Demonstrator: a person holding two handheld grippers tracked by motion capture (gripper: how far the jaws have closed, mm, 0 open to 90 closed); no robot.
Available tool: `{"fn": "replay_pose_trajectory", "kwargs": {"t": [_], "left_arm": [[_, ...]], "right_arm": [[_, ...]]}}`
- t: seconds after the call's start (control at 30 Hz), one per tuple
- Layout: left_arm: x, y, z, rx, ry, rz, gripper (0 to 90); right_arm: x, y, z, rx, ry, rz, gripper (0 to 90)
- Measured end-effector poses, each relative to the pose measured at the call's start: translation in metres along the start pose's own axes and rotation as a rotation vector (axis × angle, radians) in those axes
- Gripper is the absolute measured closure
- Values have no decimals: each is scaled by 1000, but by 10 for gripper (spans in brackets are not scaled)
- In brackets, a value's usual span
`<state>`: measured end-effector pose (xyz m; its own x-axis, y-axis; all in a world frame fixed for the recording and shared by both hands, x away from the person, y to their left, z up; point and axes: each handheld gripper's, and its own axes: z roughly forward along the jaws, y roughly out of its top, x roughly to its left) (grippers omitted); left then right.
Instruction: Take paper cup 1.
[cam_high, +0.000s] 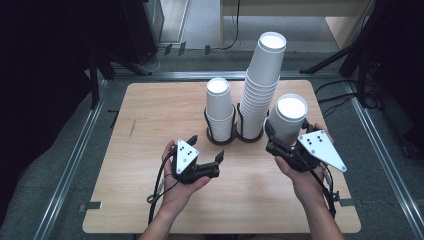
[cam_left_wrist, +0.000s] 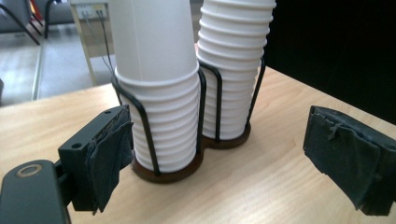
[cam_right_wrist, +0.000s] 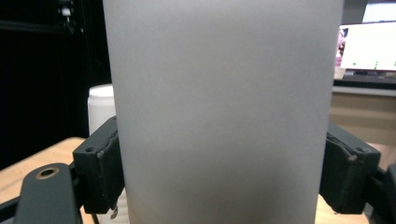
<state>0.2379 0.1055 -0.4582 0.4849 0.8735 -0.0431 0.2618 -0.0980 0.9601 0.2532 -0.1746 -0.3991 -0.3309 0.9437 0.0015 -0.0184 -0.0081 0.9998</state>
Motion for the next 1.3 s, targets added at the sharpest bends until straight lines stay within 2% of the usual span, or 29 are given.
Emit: {"fn": "replay_pose_trajectory", "kwargs": {"t": [0.1, 0.17, 0.23, 0.3, 0.4, 0.47, 0.5, 0.57, 0.63, 0.73, 0.9, 1.0, 1.13, 1.3], "left_arm": [[5, -5, -4, 10, 3, -24, 80], [7, -8, -6, 16, 0, -25, 80], [7, -11, -8, 28, -11, -12, 80], [8, -12, -11, 33, -21, -2, 80], [11, -13, -13, 32, -33, -9, 80], [13, -13, -14, 32, -38, -15, 80], [13, -13, -15, 29, -40, -16, 80], [13, -13, -15, 27, -47, -11, 80], [13, -14, -14, 34, -51, -1, 80], [13, -16, -11, 49, -77, -14, 80], [2, -18, -8, 61, -110, 8, 80], [-2, -18, -7, 63, -126, 12, 80], [-3, -18, -7, 63, -145, 9, 81], [-4, -17, -8, 68, -168, 23, 81]], "right_arm": [[2, -15, -1, 27, -3, 5, 163], [3, -24, -1, 39, -15, -2, 163], [4, -33, 0, 55, -31, -15, 162], [4, -41, 0, 68, -21, -23, 161], [6, -53, 0, 88, -31, -63, 161], [8, -60, 0, 100, -36, -73, 161], [9, -64, 1, 118, -27, -89, 161], [11, -68, 1, 128, -38, -150, 161], [13, -72, 0, 133, -35, -186, 162], [17, -81, -1, 146, -38, -246, 163], [26, -92, 0, 146, -61, -358, 171], [32, -96, -1, 144, -47, -420, 170], [42, -102, -1, 132, -39, -546, 171], [50, -109, -3, 90, -34, -718, 176]]}}
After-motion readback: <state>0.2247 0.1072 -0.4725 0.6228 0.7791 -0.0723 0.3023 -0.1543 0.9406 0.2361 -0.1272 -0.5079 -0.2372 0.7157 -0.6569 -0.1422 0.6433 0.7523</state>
